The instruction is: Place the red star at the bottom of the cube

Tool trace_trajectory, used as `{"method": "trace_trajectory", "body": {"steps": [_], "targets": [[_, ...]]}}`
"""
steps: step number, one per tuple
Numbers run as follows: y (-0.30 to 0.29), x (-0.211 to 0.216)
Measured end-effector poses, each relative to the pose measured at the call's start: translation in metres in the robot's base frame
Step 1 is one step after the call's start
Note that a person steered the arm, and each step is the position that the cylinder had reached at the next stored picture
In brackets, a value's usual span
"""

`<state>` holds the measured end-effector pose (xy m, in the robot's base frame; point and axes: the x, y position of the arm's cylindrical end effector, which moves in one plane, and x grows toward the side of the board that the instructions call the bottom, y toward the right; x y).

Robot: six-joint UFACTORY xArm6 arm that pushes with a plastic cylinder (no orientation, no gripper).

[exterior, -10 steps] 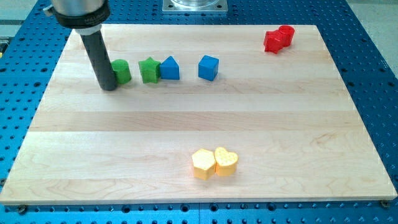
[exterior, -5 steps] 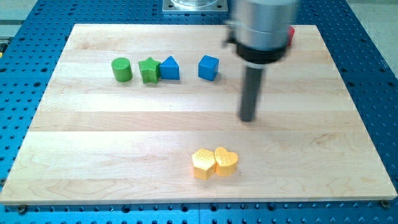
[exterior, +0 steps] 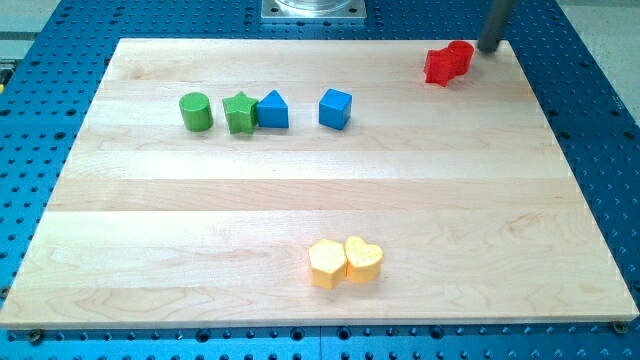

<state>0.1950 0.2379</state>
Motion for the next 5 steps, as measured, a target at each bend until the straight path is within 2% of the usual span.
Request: {"method": "trace_trajectory", "body": {"steps": [1,2,3,4,5], "targets": [[-0.044,0.033],[-0.041,0.084],[-0.094,0.13],[-0.116,0.168],[-0.181,0.217]]}}
